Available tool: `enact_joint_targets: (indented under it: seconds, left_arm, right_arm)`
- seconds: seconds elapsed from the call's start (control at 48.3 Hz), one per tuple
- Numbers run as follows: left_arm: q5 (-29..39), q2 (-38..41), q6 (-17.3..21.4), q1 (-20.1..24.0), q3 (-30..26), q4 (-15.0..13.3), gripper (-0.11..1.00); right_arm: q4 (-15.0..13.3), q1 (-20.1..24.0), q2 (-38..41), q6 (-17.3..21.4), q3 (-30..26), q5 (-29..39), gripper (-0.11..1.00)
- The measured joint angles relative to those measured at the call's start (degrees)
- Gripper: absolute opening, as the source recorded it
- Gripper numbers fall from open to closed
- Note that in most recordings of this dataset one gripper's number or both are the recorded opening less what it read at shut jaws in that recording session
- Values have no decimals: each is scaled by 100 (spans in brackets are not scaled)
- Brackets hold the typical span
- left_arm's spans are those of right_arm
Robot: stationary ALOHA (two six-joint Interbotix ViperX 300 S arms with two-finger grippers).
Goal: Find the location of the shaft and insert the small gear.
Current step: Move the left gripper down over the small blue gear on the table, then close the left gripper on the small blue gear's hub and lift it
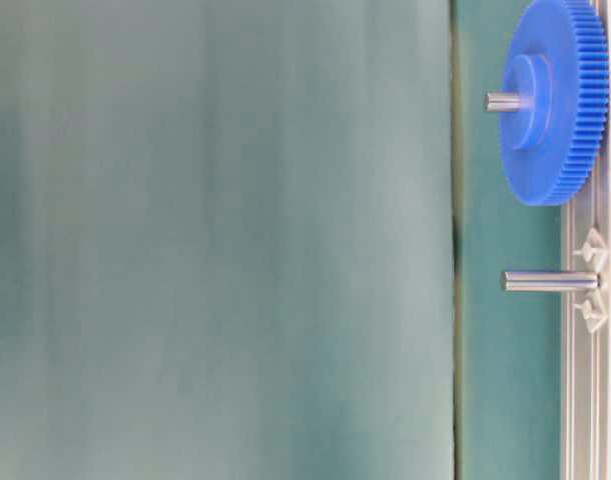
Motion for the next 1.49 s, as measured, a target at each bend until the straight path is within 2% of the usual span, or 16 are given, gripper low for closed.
enact_joint_targets:
  seconds: [0.186,0.435,0.497,0.579,0.766,0.869,1.014,1.49]
  left_arm:
    - [97,958,0,0,-378,9,-1]
    - [413,2065,0,-62,-879,9,0]
    - [545,2338,0,-123,-1037,9,5]
    - [686,2672,0,-193,-1230,9,20]
    - [765,3173,-70,-360,-1573,9,75]
    - [861,3428,-211,-378,-1731,9,93]
    - [1160,3788,-387,-378,-1995,9,93]
    - [1881,4729,-413,-387,-2795,9,93]
  right_arm:
    - [-70,0,396,0,-308,668,2]
    - [-185,-9,606,0,-308,773,2]
    - [-185,-26,580,0,-281,800,2]
    - [-185,-35,571,0,-255,888,2]
    - [-185,-35,545,0,-246,1090,2]
    - [-185,-35,527,0,-246,1143,2]
    - [-185,-35,510,0,-220,1169,2]
    - [-185,-35,229,0,-26,1178,2]
